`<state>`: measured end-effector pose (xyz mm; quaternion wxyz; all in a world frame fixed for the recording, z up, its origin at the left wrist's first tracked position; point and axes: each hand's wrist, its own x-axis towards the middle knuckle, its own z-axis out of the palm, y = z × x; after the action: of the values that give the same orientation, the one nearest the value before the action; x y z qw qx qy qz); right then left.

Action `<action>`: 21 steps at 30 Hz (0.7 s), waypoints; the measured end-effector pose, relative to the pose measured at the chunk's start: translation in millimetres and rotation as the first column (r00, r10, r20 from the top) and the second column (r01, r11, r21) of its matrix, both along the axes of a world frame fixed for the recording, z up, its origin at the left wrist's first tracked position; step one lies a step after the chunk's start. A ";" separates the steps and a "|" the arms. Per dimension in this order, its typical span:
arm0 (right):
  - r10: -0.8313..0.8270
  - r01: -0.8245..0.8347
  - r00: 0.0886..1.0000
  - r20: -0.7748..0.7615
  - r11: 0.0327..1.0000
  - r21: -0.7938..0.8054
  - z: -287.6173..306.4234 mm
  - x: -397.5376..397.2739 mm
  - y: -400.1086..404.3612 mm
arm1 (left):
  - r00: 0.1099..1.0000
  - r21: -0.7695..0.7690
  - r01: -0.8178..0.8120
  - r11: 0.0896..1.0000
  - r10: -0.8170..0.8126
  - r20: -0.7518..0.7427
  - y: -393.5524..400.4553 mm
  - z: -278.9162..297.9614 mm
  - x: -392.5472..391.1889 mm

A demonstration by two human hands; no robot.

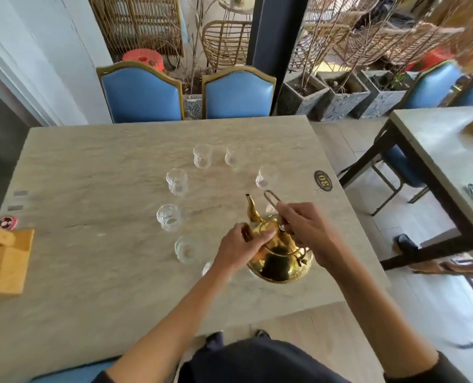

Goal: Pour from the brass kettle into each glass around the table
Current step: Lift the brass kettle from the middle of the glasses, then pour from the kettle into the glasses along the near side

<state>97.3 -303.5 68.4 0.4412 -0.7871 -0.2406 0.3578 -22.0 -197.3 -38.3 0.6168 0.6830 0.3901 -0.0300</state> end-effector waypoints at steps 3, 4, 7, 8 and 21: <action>0.039 -0.038 0.999 0.026 0.997 -0.063 -8.7 -3.2 -34.8 | 1.000 -0.123 0.016 0.992 -0.016 0.002 -38.3 -20.6 -6.8; 0.059 -0.055 0.997 0.047 0.995 -0.087 -12.6 -3.5 -45.9 | 1.000 -0.158 0.023 0.987 -0.025 -0.006 -51.0 -29.2 -8.2; 0.089 -0.077 0.993 0.073 0.986 -0.147 -27.2 -2.2 -75.1 | 0.999 -0.251 0.022 0.968 -0.027 -0.017 -85.8 -50.0 -10.2; 0.094 -0.082 0.993 0.067 0.984 -0.161 -31.1 -1.8 -83.2 | 0.999 -0.278 0.019 0.960 -0.026 -0.019 -96.2 -54.1 -10.4; 0.144 -0.130 0.989 0.033 0.953 -0.273 -53.7 -2.0 -120.9 | 0.993 -0.470 -0.089 0.878 0.112 0.021 -155.3 -86.9 -10.8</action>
<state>95.3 -424.3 14.7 0.2973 -0.8304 -0.2550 0.3963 -32.8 -352.6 -125.3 0.7730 0.4933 0.3917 -0.0749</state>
